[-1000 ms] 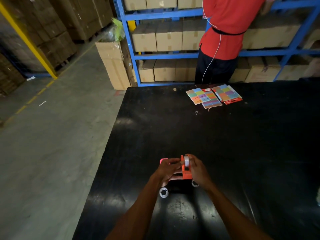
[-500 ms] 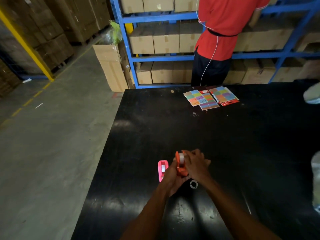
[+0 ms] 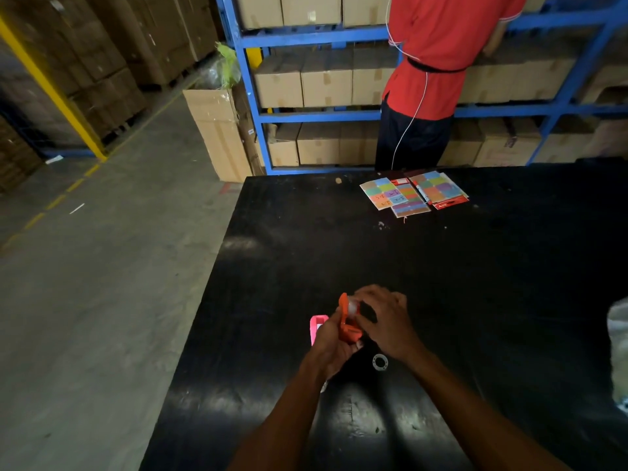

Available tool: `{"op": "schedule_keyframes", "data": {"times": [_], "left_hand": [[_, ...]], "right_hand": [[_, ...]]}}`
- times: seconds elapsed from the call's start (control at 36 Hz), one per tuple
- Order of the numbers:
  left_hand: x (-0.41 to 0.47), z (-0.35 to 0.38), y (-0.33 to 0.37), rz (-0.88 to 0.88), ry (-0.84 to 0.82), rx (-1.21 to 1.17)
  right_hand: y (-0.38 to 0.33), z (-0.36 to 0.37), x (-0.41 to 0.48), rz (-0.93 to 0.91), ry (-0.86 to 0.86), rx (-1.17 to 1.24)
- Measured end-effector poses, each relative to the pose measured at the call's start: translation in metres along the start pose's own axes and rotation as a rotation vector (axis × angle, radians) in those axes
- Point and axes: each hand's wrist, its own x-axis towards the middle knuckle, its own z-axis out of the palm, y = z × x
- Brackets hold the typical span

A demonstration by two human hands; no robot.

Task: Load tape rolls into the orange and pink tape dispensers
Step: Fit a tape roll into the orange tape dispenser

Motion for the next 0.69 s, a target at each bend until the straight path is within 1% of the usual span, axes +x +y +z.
{"op": "schedule_keyframes", "data": {"times": [0.14,0.22,0.33,0.42,0.53,0.61,0.69], "left_hand": [[-0.001,0.002,0.002,-0.024,0.043,0.015],[-0.001,0.001,0.000,-0.023,0.084,0.075],[-0.001,0.002,-0.003,0.026,0.141,0.131],[0.000,0.002,0.000,0.061,0.211,0.107],[0.002,0.001,0.002,0.077,0.293,0.053],[0.003,-0.001,0.005,0.080,0.303,0.033],[0.004,-0.002,0.010,0.069,0.337,0.017]], "right_hand": [[-0.007,-0.007,0.004,-0.047,0.088,-0.077],[-0.010,-0.009,0.007,-0.044,0.084,-0.100],[-0.012,-0.011,0.007,-0.058,0.091,-0.089],[-0.016,-0.010,0.005,-0.081,0.071,-0.077],[-0.020,-0.009,-0.003,-0.113,0.101,-0.068],[-0.021,-0.004,-0.011,-0.154,0.116,-0.077],[-0.023,0.001,-0.019,-0.171,0.095,-0.081]]}}
